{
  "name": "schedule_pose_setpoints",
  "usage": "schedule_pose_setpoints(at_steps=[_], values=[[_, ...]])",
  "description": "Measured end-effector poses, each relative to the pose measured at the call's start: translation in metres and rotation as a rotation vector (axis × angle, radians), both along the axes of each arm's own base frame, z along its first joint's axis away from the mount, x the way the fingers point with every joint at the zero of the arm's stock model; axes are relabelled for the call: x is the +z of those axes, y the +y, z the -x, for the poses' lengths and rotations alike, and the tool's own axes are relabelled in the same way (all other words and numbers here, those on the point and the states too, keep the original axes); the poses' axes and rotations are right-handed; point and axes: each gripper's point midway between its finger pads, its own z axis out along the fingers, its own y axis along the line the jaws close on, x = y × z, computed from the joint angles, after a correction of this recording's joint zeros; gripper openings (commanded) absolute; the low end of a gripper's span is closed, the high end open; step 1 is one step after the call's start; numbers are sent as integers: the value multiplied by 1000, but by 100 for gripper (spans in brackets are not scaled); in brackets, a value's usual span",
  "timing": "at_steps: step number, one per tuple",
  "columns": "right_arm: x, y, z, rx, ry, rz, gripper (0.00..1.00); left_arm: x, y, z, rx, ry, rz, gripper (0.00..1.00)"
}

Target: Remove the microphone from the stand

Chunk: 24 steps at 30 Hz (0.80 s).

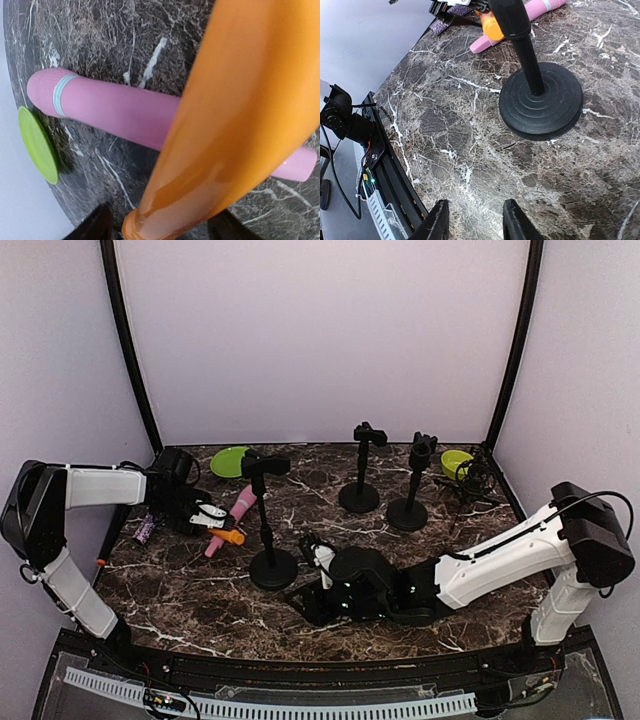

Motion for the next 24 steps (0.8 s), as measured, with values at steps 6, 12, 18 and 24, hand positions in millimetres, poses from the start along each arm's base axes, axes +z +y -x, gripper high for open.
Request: schedule_pose_setpoints(at_steps=[6,12,18,24], values=[[10,-5,-7,-27,-23,-13,53,18,-5,-9,68,5,66,94],[22,-8,-36,-45,-83,-8,56,65,-19,0,130,37,229,97],[48,-4,-71,-55,-210,-57,55,139,-45,36,145,91,503,98],[60,30,-88,11,-367,-96,54,159,-64,71,192,250,690,96]])
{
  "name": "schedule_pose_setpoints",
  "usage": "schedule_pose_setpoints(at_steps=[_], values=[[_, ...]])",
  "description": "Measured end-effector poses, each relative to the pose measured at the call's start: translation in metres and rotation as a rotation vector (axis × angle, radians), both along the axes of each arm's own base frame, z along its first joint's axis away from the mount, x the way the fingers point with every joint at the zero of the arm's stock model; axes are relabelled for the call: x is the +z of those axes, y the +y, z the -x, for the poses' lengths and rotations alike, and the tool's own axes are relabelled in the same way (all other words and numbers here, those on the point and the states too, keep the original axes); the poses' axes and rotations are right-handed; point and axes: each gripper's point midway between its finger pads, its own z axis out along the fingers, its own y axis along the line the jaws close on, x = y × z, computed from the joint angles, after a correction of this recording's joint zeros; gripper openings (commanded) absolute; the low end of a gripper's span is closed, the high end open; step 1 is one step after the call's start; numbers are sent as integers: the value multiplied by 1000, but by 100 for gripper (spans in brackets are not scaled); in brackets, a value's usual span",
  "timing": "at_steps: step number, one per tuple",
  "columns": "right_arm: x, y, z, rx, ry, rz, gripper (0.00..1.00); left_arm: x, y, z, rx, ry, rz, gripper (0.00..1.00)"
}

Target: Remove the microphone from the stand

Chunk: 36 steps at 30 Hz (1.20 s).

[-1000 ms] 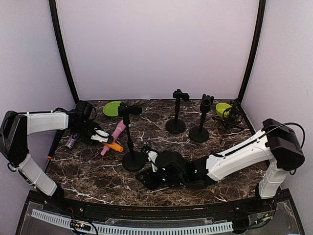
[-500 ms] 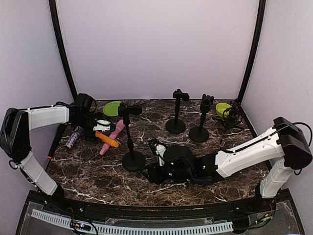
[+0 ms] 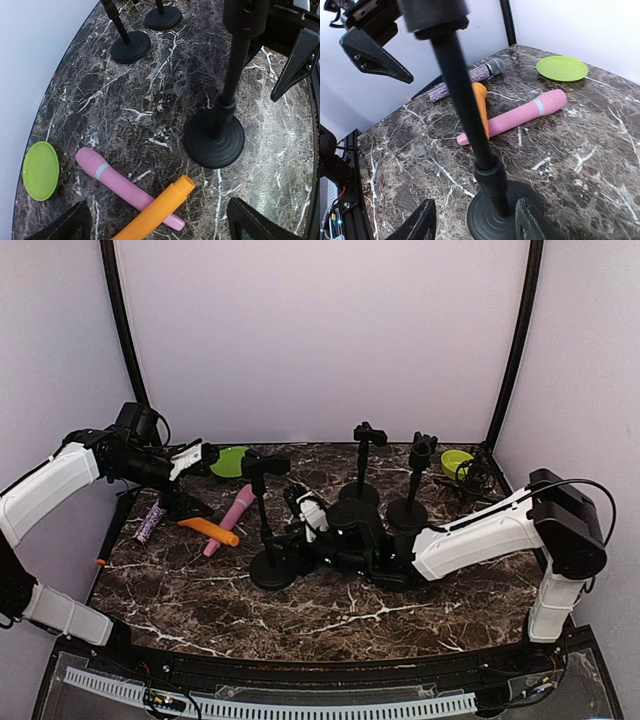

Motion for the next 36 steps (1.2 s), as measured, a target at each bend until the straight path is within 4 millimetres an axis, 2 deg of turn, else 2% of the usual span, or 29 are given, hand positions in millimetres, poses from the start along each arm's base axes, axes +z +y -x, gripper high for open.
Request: schedule_pose_setpoints(at_steps=[4,9,13,15,17,19,22,23,25,27,36], values=[[-7,19,-2,46,-53,1,51,-12,-1,17,18,77,40,96],[-22,30,-9,41,-90,12,37,-32,6,37,62,165,49,96],[-26,33,-21,-15,-128,-6,36,-39,9,45,97,207,72,94],[-26,39,-27,-33,-147,-12,36,-42,12,50,100,210,74,90],[-24,45,-32,-44,-161,-18,37,-53,18,57,87,193,38,86],[-23,48,-34,-50,-166,-23,37,-80,29,67,52,169,-51,86],[-19,49,-37,-64,-171,-34,40,-148,62,97,-16,157,-258,89],[-17,49,-37,-68,-173,-41,40,-171,75,114,-46,170,-328,89],[-14,49,-38,-73,-173,-54,40,-188,89,123,-93,106,-407,89],[-13,48,-39,-78,-170,-60,40,-195,95,123,-116,64,-449,88],[-10,48,-41,-96,-163,-81,39,-188,101,64,-70,-123,-521,87]])
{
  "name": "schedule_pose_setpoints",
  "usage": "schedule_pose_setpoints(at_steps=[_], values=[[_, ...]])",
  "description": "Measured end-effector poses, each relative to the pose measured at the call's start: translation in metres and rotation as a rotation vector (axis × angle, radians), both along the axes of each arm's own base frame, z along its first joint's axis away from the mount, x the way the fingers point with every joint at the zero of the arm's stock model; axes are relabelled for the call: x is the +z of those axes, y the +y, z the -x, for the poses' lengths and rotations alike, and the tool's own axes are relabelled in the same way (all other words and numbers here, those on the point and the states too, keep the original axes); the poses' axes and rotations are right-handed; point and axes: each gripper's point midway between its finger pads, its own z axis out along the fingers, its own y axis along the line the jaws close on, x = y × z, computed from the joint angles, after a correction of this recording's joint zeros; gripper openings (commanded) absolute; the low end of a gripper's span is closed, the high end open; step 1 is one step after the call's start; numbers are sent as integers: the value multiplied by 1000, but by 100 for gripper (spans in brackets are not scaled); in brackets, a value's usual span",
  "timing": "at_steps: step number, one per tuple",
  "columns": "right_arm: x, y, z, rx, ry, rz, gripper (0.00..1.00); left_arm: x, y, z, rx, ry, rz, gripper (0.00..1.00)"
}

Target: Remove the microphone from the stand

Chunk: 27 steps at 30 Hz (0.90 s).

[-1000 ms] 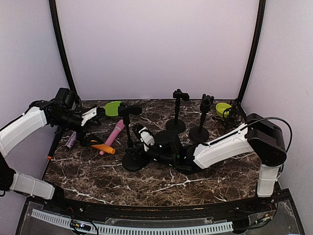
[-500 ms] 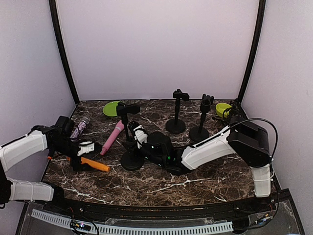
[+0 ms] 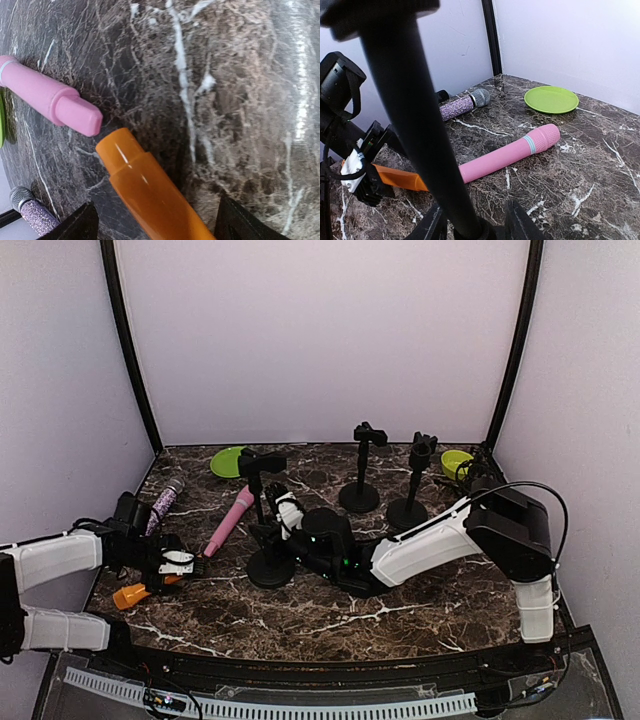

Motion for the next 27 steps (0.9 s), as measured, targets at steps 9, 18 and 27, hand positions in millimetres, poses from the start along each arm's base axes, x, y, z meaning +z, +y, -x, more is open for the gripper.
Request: schedule_pose_setpoints(at_steps=[9,18,27], values=[[0,0,0,-2,17,-14,33,11,3,-62,151,-5,3,41],[-2,-1,1,2,21,-13,29,6,0,-94,274,66,43,47],[-3,0,0,1,-11,9,21,68,-21,-118,342,39,229,76]])
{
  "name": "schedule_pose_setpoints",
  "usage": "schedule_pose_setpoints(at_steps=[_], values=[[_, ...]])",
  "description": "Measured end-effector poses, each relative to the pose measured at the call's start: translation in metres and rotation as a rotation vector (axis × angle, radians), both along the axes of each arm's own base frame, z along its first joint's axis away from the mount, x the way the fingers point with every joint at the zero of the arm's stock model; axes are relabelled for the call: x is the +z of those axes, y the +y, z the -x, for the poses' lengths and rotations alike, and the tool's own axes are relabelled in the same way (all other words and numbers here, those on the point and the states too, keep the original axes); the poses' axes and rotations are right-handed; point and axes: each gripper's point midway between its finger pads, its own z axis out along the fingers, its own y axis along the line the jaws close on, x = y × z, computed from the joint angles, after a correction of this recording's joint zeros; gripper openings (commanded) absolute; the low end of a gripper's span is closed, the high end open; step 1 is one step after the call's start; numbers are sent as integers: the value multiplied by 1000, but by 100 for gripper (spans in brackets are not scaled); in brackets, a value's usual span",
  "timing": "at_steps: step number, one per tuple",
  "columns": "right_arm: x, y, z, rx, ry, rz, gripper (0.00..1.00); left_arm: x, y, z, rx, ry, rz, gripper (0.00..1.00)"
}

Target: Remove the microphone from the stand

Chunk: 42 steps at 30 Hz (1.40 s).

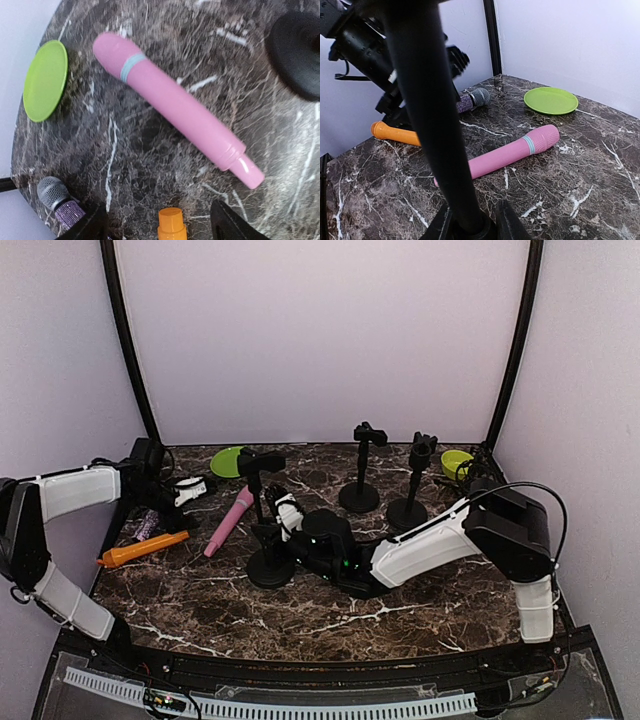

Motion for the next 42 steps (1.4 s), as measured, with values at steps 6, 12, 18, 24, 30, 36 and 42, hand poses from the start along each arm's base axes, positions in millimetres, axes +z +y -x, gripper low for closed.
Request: schedule_pose_setpoints(at_steps=[6,12,18,24,30,36,42], values=[[1,5,-5,-10,-29,15,2,62,-29,30,-54,-6,214,78],[1,6,-5,-12,-32,17,0,90,-61,70,-116,113,443,76],[11,8,6,57,6,13,0,85,-102,110,-218,212,520,68],[54,15,30,197,50,-91,0,90,-123,115,-235,258,599,60],[93,19,51,315,77,-188,0,99,-132,124,-260,319,681,52],[107,24,57,357,87,-218,0,108,-141,136,-274,383,741,37],[123,28,62,374,71,-245,0,111,-147,146,-300,425,764,33]])
